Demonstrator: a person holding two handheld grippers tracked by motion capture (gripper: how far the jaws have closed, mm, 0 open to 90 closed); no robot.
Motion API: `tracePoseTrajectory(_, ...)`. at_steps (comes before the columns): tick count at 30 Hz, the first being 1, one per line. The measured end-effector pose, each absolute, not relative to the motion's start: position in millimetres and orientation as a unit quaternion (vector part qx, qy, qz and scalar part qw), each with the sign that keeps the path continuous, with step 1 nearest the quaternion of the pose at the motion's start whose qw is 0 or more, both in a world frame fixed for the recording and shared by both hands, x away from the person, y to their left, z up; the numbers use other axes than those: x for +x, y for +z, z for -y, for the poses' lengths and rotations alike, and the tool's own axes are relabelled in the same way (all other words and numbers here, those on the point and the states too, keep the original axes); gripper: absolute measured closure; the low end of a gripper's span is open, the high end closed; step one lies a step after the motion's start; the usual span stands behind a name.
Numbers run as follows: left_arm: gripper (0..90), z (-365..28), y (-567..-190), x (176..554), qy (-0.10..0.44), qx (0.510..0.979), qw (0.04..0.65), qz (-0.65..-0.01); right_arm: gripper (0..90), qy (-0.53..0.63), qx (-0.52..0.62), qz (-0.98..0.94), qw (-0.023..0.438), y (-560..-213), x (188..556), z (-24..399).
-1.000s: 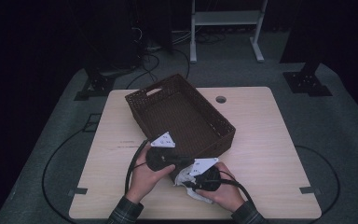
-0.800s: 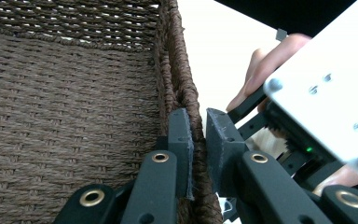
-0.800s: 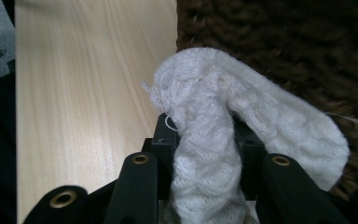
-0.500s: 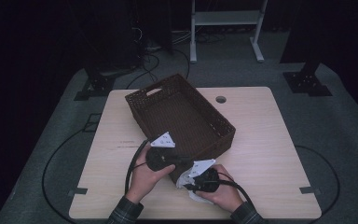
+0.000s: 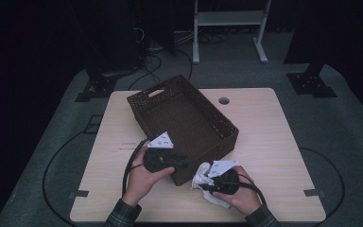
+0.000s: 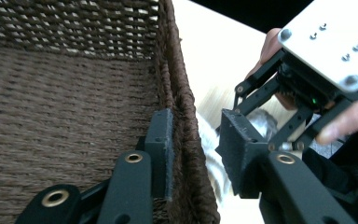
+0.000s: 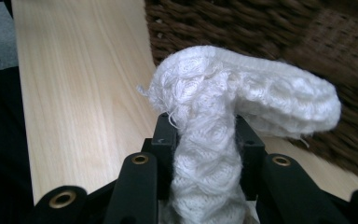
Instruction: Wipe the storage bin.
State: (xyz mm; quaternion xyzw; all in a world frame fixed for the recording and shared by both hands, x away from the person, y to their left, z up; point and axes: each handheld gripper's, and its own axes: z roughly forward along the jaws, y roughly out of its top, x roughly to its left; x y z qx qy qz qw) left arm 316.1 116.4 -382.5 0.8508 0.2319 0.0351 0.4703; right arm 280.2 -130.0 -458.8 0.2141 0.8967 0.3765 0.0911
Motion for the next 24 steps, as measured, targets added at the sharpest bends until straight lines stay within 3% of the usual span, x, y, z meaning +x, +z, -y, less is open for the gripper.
tracePoseTrajectory(6, 65.0, -136, -373, 314, 0.045, 0.848, 0.48, -0.221, 67.5, 0.381, 0.243, -0.886, 0.108, -454, 278, 162)
tracePoseTrajectory(14, 89.5, -164, -370, 309, 0.033, 0.836, 0.486, -0.251, 67.4, 0.379, 0.28, -0.872, 0.13, -454, 277, 195)
tracePoseTrajectory(24, 89.7, -178, -393, 309, 0.033, 0.839, 0.469, -0.274, 67.4, 0.372, 0.306, -0.864, 0.144, -455, 275, 216)
